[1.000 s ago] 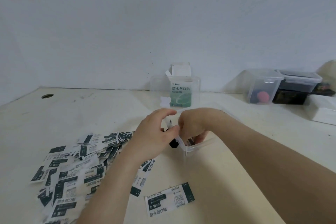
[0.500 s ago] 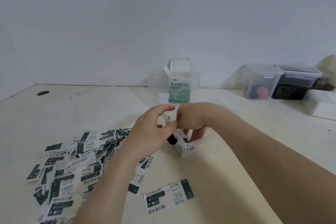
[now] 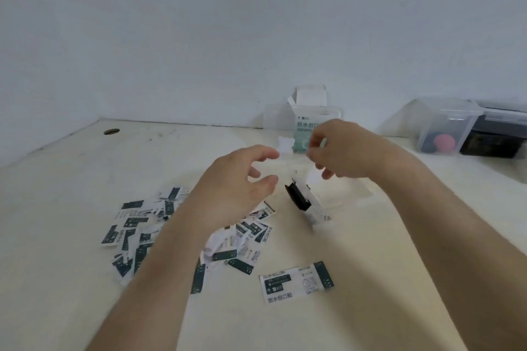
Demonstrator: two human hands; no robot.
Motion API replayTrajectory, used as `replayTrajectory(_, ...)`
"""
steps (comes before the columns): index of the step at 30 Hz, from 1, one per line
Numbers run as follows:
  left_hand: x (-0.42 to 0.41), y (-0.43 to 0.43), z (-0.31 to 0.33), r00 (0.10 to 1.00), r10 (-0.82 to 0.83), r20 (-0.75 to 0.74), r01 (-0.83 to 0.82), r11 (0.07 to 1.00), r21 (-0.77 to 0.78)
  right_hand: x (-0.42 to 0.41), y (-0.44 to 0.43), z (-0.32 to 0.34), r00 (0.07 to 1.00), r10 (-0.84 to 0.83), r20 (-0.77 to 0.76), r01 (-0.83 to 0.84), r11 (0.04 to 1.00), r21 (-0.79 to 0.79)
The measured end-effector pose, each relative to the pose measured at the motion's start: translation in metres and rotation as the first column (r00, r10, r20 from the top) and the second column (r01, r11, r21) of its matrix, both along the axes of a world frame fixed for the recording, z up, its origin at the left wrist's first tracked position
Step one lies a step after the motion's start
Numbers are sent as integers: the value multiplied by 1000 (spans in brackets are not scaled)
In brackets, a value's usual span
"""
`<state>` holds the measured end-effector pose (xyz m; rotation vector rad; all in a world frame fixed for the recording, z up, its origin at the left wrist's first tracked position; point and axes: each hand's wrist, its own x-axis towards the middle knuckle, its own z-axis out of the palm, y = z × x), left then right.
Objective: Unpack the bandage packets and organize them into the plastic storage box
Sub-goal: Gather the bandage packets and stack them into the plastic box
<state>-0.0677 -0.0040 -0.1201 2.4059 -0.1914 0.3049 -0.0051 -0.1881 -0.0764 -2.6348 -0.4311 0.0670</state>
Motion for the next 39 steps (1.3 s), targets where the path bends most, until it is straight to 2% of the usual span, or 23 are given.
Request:
replayTrajectory(3,-23,34,10,972,11,-236,49,967,250,-25,18,9,993,105,59,-113,982,149)
replayTrajectory(5,-41,56,8,902,71,-425,168,850,499,-42,38,7,971,238,36,-240,967,82)
replayTrajectory(6,-46,64,3,866,102,-490,225,794,564,-46,47,2,954,299,13,-299,954,16)
replayTrajectory(7,-50,71,-3,836,129,-533,256,768,587,-50,55,-4,935,354,-25,-355,933,-54)
replayTrajectory(10,-59,86,-22,790,150,-594,263,793,550,-54,77,-28,882,438,-172,-467,861,-201)
replayTrajectory(12,-58,92,-30,809,127,-574,239,821,519,-54,87,-42,867,432,-248,-487,838,-245)
replayTrajectory(14,-53,96,-35,844,97,-528,208,847,489,-51,93,-53,872,424,-245,-482,830,-280)
replayTrajectory(19,-28,101,-43,932,-5,-362,124,943,308,-43,98,-68,931,366,-11,-360,910,-207)
replayTrajectory(21,-18,99,-40,944,27,-328,59,966,250,-40,97,-73,954,298,25,-290,941,-175)
replayTrajectory(24,-3,98,-37,956,99,-276,-29,969,246,-36,97,-81,962,267,66,-254,954,-158)
replayTrajectory(28,-2,98,-46,969,103,-226,-94,994,49,-39,100,-84,970,213,121,-217,976,21)
replayTrajectory(30,-3,97,-49,980,131,-149,-135,991,-13,-41,102,-86,970,205,127,-220,968,120)
replayTrajectory(32,-5,94,-47,984,169,-62,-177,970,-165,-43,106,-88,971,211,113,-233,941,243)
replayTrajectory(35,-8,89,-40,978,209,-10,-195,893,-406,-45,111,-90,976,214,49,-214,873,438)
replayTrajectory(39,-11,84,-36,971,238,-10,-179,703,-688,-42,111,-92,983,180,-14,-131,763,633)
